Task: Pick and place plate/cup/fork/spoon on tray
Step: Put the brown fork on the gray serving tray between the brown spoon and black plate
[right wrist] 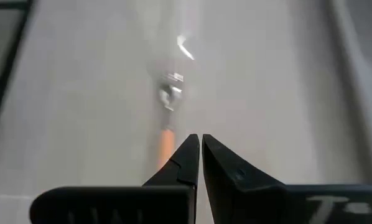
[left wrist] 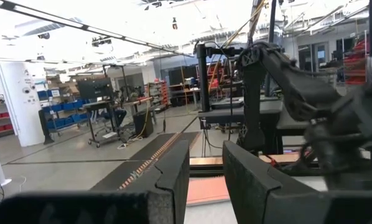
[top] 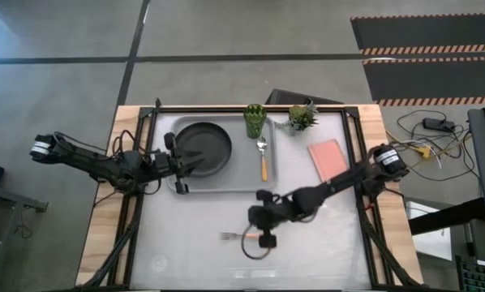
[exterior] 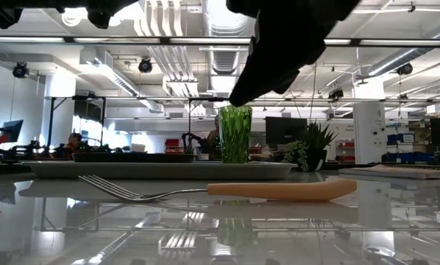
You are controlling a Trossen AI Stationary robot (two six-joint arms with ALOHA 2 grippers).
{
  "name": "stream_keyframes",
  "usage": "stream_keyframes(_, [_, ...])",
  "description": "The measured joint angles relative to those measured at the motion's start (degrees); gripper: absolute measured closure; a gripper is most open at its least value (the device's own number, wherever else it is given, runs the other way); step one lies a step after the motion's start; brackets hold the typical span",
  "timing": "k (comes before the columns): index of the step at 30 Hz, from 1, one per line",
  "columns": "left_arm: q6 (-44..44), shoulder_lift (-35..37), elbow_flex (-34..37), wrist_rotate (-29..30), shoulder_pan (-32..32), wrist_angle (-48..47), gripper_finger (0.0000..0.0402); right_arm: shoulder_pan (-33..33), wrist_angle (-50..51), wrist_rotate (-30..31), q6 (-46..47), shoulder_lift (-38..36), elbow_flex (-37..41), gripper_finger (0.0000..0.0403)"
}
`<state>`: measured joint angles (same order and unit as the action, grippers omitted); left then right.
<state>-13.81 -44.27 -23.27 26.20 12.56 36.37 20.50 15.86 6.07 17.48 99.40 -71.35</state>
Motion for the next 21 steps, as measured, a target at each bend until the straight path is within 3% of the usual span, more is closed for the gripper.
stream_keyframes(7, [0.01, -0.35, 0.00, 0.00, -0.02, 0.03, 0.0323, 3.28, -22.00, 3.23, -5.20, 0.04, 9.89, 0.0394])
stream_keyframes(12, [0.01, -0.37, 0.00, 0.00, -0.02, 0.03, 0.0323, 3.27, -25.22, 3.38, -3.32, 0.04, 13.28, 0.0382])
stream_keyframes(21, [0.02, -0.43, 0.00, 0.00, -0.02, 0.03, 0.0323, 5.67, -29.39, 6.83, -5.10, 4.99, 12.74, 0.0276])
